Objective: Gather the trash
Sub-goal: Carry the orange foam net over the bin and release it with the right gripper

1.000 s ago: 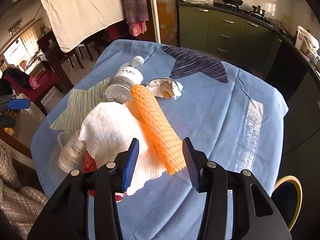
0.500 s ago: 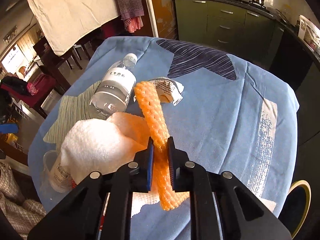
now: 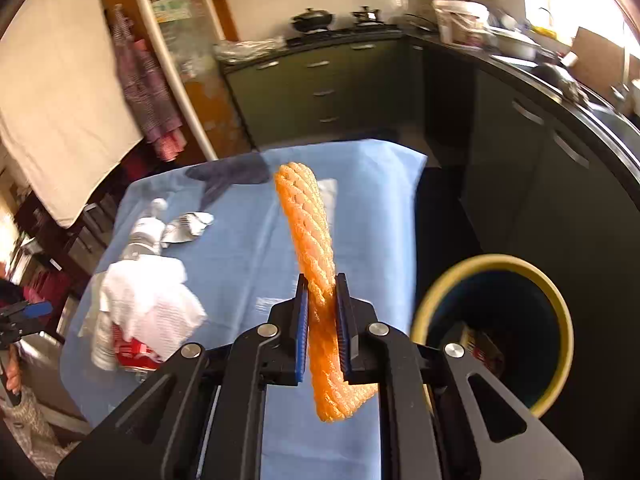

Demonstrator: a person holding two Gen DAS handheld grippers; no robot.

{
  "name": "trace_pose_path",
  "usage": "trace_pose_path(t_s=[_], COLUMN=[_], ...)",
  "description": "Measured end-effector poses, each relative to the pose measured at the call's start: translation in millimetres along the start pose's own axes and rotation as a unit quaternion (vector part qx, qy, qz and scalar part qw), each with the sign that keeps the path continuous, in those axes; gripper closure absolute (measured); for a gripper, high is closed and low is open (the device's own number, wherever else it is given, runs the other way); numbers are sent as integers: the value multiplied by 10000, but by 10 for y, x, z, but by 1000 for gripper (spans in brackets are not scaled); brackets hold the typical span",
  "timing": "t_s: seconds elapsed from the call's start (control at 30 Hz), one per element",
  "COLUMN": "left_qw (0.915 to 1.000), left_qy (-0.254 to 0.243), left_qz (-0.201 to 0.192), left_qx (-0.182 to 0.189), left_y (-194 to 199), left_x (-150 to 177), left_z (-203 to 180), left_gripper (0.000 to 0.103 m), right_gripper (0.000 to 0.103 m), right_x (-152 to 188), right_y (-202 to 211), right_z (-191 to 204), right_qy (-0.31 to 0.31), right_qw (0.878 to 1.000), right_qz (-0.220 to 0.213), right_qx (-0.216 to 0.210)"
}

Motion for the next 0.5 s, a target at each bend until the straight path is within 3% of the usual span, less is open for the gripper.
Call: trace_pose_path(t_s=[0.2,0.43,0.47,0.5], left_qw=[9997,9991,9991,9990], left_qy=[-186,-261,-253,-242], left_qz=[185,327,341,354], left_qx=[7,-75,-90,-101], left_y=[-86,-92,-89,-87], left_x=[78,164,175,184], left_z=[-161,-203,-197,-188], left_gripper=[40,40,40,40], right_gripper=[90,88,83,70], right_x=[388,665,689,717], right_y=[-104,-388,-449,-488], right_z=[-1107,-1854,-1916,-1985], right_qy=[-852,-1351,-1416,-1459], right_qw=[9903,9746,9726,9708], right_qz=[409,603,629,651], right_qx=[1019,1684,1731,1789])
Point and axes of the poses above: each gripper's, at about its wrist camera, not at the fingertips, and y roughly against the way its jaws point, z to its left, x to its underside, the point moved 5 cm from there along -y, roughly the way its jaws point, and after that the axes turned 12 degrees about -z, right-handed, at the moved point
